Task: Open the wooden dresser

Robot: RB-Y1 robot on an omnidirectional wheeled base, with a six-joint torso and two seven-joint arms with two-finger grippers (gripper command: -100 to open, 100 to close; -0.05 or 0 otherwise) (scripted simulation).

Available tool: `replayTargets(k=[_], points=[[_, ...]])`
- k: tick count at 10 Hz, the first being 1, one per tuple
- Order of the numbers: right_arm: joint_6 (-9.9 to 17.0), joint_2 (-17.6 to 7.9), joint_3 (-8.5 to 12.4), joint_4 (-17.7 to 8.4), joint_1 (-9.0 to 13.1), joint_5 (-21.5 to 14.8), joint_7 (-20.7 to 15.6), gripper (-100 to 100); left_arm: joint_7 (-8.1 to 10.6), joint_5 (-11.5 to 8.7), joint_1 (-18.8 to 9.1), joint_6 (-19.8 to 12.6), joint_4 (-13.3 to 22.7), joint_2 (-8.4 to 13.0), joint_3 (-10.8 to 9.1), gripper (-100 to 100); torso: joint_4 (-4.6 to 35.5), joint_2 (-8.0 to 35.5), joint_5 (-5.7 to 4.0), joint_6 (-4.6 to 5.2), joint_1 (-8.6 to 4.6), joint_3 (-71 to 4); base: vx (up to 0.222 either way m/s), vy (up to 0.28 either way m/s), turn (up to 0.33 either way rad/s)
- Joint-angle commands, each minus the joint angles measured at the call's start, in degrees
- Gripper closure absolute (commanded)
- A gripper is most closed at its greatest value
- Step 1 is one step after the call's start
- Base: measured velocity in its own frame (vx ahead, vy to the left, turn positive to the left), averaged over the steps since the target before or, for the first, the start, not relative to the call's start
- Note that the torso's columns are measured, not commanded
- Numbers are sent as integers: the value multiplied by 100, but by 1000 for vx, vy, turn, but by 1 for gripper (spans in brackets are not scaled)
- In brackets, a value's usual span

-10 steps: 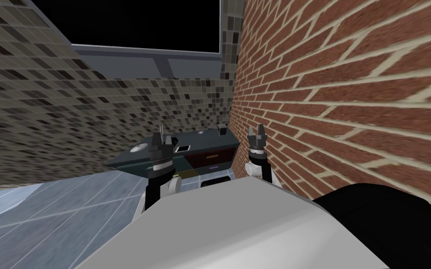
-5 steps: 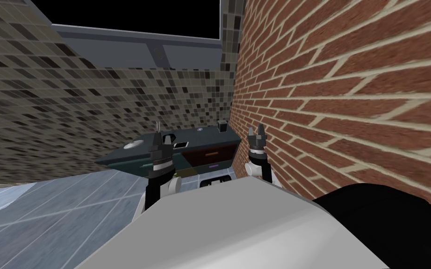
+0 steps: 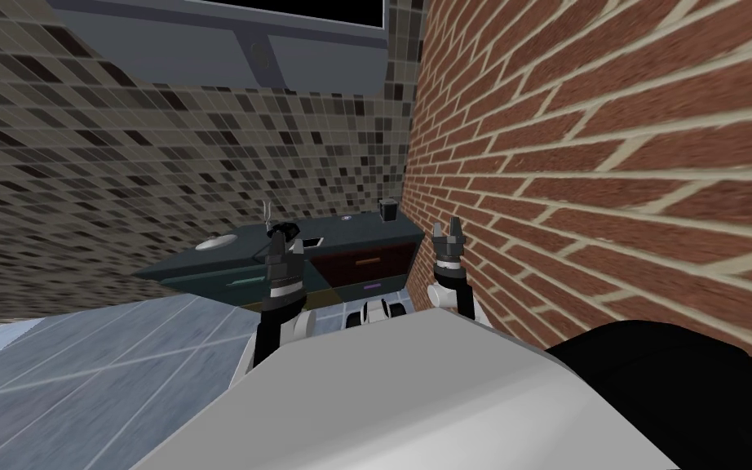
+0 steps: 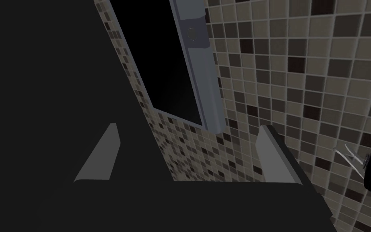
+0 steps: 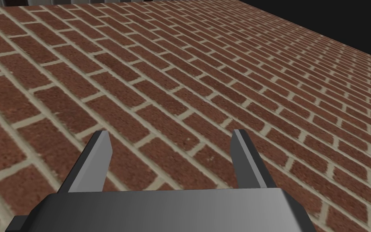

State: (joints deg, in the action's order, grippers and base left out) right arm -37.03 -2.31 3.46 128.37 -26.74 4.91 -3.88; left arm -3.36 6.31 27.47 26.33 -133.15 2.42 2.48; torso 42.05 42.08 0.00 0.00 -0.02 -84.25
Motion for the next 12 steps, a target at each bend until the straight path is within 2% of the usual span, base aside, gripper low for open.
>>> replayTargets(k=[1,5,9,10,12], points=[[0,0,0,0,0,0,0,0,-7,2,-60,7,230,333,-3,-100,16,14,-1,0,-1,-26,-3,-22,-2],[0,0,0,0,0,0,0,0,-31,8,-186,89,819,597,-4,-100,23,19,-1,0,0,-32,3,-34,-5],[0,0,0,0,0,0,0,0,-57,14,-325,178,1452,635,-5,-100,24,22,-1,0,0,-31,0,-38,-5],[0,0,0,0,0,0,0,0,-57,14,-325,178,1476,635,-5,-100,24,21,0,0,2,-31,-4,-24,-3],[0,0,0,0,0,0,0,0,-69,17,-392,221,1790,612,-6,-100,23,20,1,0,6,-31,0,-25,-4]])
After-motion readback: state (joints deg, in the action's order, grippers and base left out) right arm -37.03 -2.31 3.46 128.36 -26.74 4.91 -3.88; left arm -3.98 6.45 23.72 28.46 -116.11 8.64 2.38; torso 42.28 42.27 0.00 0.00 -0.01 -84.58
